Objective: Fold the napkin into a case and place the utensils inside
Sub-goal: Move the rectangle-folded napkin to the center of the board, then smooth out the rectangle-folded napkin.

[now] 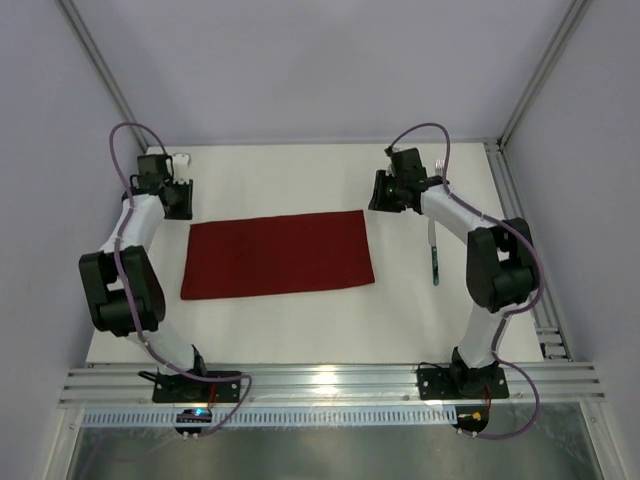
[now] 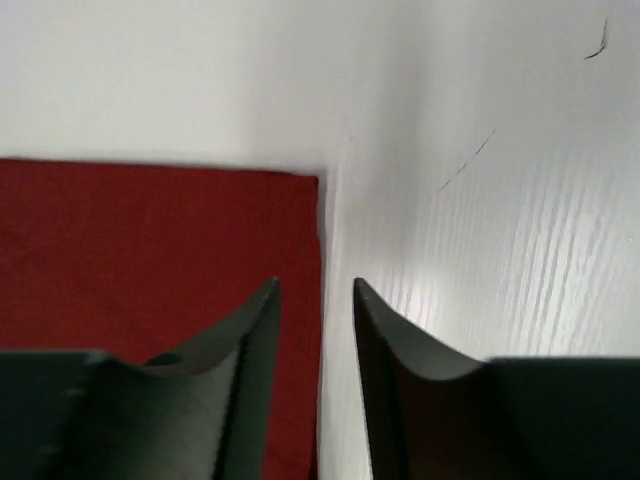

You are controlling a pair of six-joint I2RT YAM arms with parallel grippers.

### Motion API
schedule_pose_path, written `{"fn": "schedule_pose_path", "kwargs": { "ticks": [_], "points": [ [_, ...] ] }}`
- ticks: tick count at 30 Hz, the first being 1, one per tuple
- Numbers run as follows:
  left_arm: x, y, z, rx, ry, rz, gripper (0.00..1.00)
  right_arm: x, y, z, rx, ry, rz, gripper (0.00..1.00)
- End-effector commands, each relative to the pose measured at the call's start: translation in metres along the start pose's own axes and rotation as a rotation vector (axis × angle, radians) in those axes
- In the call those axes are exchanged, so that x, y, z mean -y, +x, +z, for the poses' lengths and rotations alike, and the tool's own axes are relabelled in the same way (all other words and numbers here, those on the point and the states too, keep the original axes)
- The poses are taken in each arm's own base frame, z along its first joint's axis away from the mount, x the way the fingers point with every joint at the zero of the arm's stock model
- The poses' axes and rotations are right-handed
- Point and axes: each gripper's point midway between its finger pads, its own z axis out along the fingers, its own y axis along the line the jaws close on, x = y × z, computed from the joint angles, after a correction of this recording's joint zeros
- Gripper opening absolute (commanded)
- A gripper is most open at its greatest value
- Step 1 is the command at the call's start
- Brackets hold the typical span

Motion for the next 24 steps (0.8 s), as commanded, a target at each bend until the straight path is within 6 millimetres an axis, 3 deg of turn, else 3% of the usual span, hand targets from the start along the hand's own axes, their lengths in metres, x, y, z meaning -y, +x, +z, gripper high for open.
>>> {"fn": "schedule_pose_path", "kwargs": {
  "ticks": [1,2,3,6,8,10,15,20,21,23,24],
  "points": [
    [0.021,0.006,-0.055,0.025,0.075,0.059,0.29,-0.043,-0.001,-0.057,0.118,0.009,-0.138,0.33],
    [0.030,0.030,-0.056,-0.035,0.107,0.068,0.24,-0.056,0.011,-0.059,0.105,-0.024,-0.158,0.21],
    [0.038,0.053,-0.063,-0.109,0.148,0.085,0.17,-0.080,0.039,-0.060,0.051,-0.106,-0.192,0.15],
    [0.051,0.105,-0.065,-0.265,0.203,0.095,0.13,-0.124,0.077,-0.058,-0.016,-0.257,-0.190,0.04],
    [0.058,0.128,-0.069,-0.336,0.238,0.106,0.13,-0.164,0.101,-0.055,-0.058,-0.402,-0.217,0.04],
    [0.055,0.146,-0.066,-0.384,0.218,0.117,0.15,-0.183,0.119,-0.048,-0.100,-0.474,-0.207,0.04],
    [0.050,0.180,-0.051,-0.478,0.185,0.115,0.15,-0.163,0.149,-0.027,-0.169,-0.428,-0.115,0.04],
    [0.038,0.199,-0.042,-0.526,0.123,0.143,0.16,-0.134,0.183,-0.017,-0.254,-0.363,-0.046,0.04],
    [0.035,0.200,-0.040,-0.527,0.108,0.150,0.16,-0.116,0.193,-0.016,-0.276,-0.334,-0.015,0.04],
    [0.033,0.203,-0.039,-0.533,0.102,0.163,0.16,-0.100,0.197,-0.017,-0.264,-0.313,0.052,0.04],
    [0.030,0.204,-0.038,-0.536,0.087,0.178,0.16,-0.079,0.202,-0.024,-0.253,-0.277,0.088,0.04]
  ]
}}
